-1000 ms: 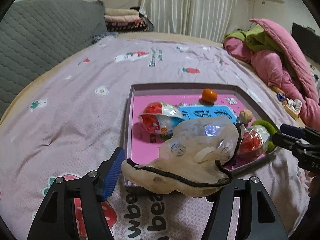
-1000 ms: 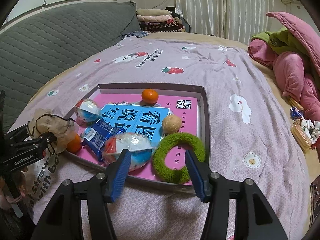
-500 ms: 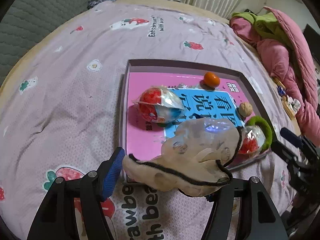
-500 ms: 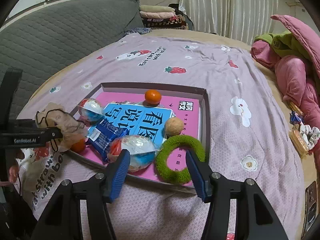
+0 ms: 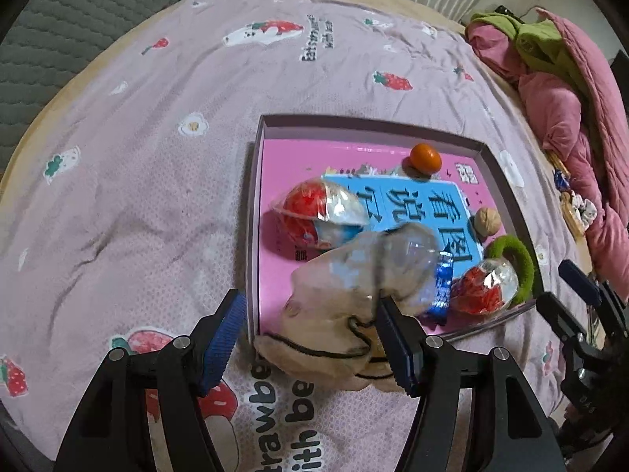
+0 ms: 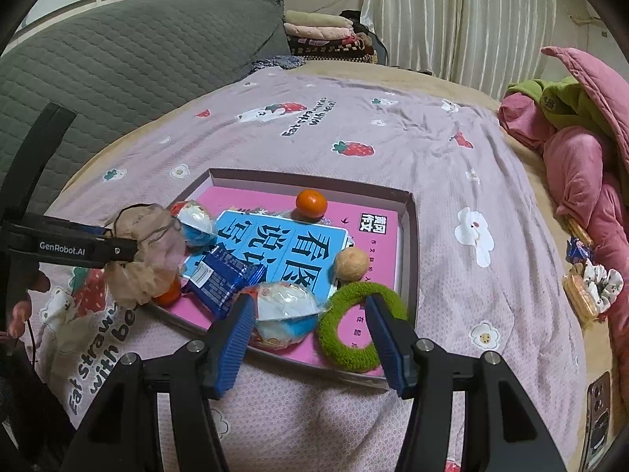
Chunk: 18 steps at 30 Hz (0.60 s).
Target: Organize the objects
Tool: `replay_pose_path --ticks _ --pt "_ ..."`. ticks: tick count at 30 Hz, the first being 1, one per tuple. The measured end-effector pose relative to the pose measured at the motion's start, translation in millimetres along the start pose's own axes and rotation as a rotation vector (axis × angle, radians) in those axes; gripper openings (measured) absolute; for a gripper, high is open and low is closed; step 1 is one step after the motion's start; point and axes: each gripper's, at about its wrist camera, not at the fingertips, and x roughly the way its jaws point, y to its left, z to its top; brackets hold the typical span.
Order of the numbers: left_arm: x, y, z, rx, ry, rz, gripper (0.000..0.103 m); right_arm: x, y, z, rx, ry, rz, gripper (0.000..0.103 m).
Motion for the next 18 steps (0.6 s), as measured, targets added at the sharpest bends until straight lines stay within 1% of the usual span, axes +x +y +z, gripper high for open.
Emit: replay_pose_path --ticks 8,18 --pt "-20.5 -0.3 15.1 0.0 -0.05 0.009 0.068 -5.6 2.1 4.1 -0.006 -0.009 -0.003 0.058" --pt "-45.0 -8.7 7.8 0.014 -0.113 0.009 0.068 -18.2 6.8 6.8 -0.011 -0.027 -0.003 0.058"
